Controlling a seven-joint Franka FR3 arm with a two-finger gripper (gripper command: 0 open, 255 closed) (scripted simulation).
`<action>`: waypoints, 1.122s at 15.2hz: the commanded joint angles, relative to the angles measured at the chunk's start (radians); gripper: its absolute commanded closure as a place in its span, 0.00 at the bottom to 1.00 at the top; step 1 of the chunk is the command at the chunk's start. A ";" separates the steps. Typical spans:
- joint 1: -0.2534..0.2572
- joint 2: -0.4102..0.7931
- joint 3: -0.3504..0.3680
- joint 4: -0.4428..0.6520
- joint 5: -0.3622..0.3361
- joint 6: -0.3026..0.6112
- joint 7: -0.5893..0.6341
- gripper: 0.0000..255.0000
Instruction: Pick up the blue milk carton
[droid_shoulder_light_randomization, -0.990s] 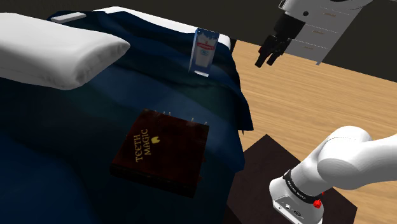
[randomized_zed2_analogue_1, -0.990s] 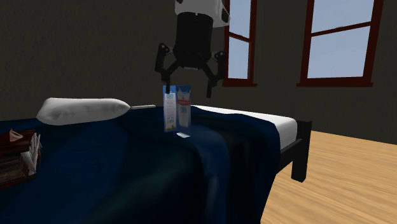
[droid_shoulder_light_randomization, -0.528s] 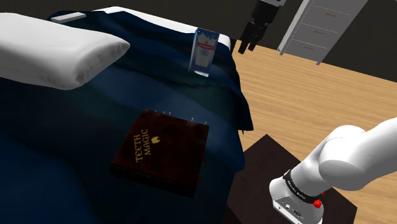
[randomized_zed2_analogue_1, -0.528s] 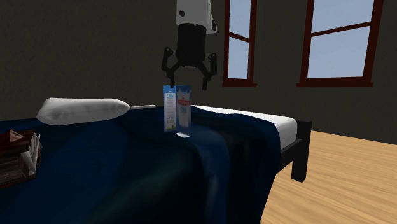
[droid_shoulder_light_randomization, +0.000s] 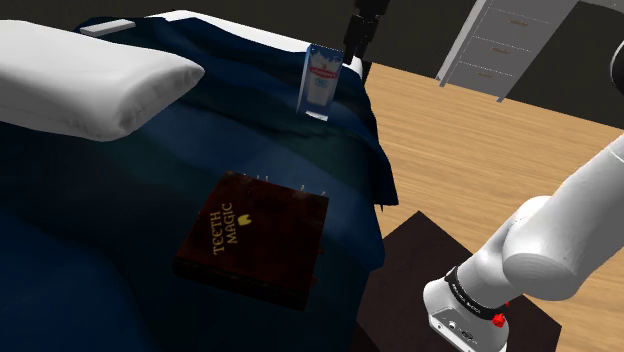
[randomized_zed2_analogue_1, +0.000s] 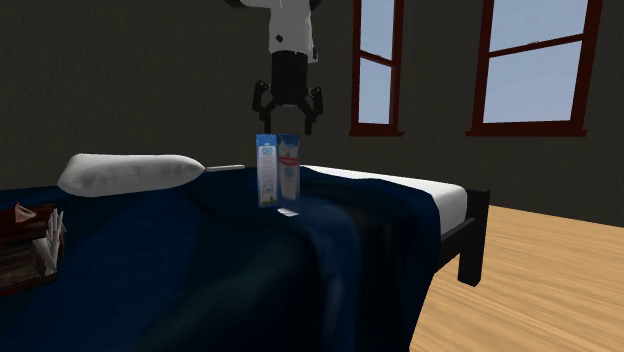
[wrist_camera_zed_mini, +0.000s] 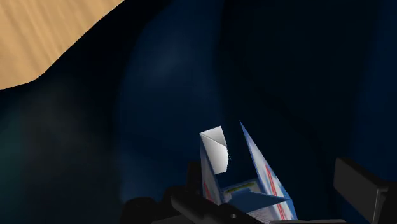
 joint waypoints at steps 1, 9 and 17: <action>0.004 0.100 0.004 0.141 -0.003 -0.047 -0.040 0.00; 0.010 0.170 0.012 0.158 -0.010 -0.001 -0.072 0.00; 0.011 0.163 0.012 0.128 -0.010 0.023 -0.072 1.00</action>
